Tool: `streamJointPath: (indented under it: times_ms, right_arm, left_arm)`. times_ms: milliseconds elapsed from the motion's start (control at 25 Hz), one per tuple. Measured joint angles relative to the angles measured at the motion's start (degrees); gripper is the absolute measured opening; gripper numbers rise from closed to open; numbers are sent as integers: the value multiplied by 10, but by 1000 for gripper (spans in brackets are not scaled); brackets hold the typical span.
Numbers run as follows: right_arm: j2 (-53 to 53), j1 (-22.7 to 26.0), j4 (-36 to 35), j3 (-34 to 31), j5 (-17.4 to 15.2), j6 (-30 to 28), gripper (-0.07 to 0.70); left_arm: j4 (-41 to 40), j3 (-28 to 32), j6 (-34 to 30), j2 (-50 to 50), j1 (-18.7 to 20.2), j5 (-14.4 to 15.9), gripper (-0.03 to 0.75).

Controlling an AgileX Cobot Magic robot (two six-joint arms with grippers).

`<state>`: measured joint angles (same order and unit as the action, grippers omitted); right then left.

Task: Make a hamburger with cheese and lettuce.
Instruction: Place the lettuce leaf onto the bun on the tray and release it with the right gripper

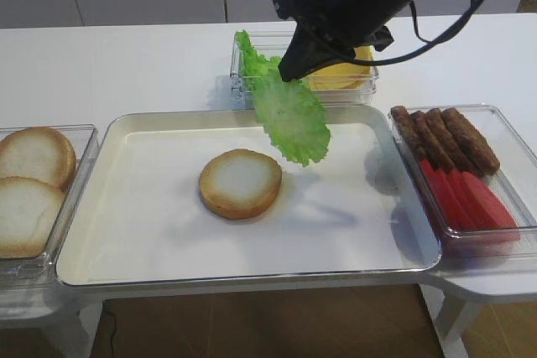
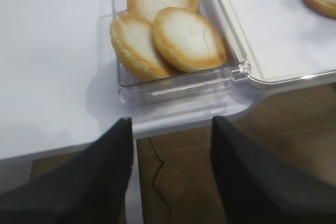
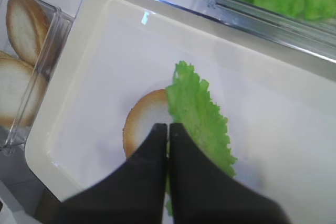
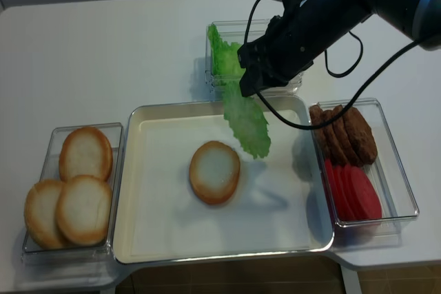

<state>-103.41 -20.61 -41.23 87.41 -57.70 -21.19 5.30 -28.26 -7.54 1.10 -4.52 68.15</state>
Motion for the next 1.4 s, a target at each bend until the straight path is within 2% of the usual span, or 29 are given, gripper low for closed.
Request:
streamJointPath:
  times_ms: [520,1400]
  right_arm:
    - [-19,-36,-4,0,0,-5,-4]
    - [-19,-36,-33,0,-10,5,-4]
  left_arm:
    - [0,0,0,0,0,0,360]
    - [0,0,0,0,0,0,360]
